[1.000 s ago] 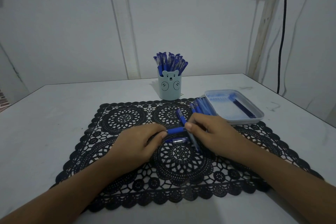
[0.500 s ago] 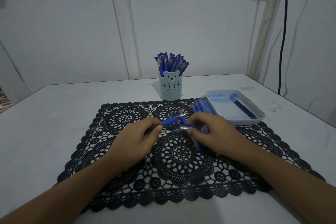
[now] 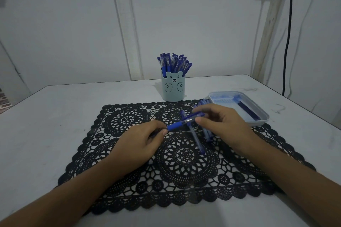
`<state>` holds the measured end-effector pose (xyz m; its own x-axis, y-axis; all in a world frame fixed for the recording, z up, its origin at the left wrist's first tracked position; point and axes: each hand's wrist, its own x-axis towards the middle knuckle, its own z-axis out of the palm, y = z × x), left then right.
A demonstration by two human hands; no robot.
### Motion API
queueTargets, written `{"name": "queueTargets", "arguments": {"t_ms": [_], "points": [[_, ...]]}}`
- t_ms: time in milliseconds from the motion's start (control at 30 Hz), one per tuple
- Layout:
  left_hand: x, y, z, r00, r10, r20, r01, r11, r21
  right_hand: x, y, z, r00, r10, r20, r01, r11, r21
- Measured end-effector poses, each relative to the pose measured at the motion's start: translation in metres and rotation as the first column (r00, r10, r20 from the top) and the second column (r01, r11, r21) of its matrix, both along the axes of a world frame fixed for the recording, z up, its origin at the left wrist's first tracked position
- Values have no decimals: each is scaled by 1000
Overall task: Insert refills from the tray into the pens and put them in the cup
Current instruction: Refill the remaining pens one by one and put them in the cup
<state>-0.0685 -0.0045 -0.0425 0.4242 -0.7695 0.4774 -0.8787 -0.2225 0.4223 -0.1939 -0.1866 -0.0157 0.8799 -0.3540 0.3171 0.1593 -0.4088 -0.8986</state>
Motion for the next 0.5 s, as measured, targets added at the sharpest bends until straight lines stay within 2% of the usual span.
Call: {"name": "queueTargets", "arguments": {"t_ms": [200,333,500], "points": [[0,1,-1,998,-25,66,25,1000,3,-2,5,3,997,25,-66,-33,991,-129],[1,3,-3,993,-54,104,53,999,13,0,9,3,999,41,-28,-44,990,-132],[0,5,-4,995,-58,81,59,998,-13,0,11,-3,999,38,0,-37,975,-217]]}}
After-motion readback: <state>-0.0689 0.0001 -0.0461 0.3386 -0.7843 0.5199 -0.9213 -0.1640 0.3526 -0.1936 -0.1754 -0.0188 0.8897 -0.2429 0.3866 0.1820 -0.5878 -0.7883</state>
